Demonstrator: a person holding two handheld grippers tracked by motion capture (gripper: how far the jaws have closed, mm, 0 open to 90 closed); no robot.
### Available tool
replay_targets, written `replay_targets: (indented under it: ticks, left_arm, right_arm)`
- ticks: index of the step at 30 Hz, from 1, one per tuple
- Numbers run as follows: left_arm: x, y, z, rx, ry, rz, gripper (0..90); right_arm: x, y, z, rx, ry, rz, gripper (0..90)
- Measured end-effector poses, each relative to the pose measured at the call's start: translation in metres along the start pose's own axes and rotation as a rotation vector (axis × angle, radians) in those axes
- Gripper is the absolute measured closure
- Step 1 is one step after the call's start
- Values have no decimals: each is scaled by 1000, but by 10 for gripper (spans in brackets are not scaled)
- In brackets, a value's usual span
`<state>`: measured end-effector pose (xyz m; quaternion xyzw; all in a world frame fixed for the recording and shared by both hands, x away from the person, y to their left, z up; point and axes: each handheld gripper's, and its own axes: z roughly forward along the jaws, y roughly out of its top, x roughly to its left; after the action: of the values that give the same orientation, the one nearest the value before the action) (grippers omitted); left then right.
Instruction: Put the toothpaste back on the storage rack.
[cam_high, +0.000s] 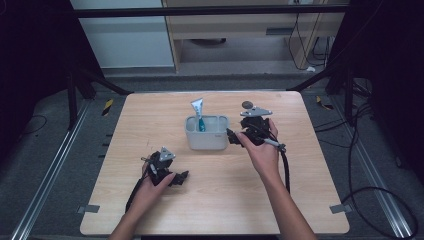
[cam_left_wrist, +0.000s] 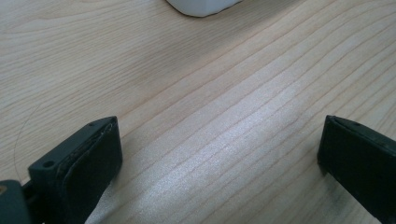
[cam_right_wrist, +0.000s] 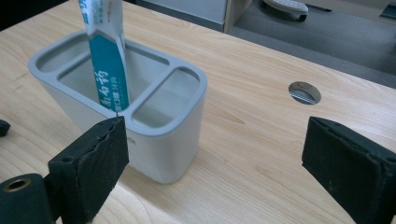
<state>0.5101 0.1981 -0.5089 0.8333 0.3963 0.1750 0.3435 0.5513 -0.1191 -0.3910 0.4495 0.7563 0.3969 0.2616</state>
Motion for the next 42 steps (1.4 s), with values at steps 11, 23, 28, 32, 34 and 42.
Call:
replay_targets:
  ticks: [11,23,28,32,34,42]
  left_arm:
    - [0,0,0,0,0,0,0]
    - [0,0,0,0,0,0,0]
    - [0,0,0,0,0,0,0]
    - [0,0,0,0,0,0,0]
    - [0,0,0,0,0,0,0]
    - [0,0,0,0,0,0,0]
  right_arm:
    - [-17,-21,-6,41,-32,5,75]
    - [-34,-44,-13,107,-65,-8,75]
    - [-39,-54,-13,117,-64,21,83]
    - [-43,-64,-10,140,-63,36,83]
    - [-45,-70,-8,152,-57,46,86]
    - [-61,-99,-1,207,-53,111,90]
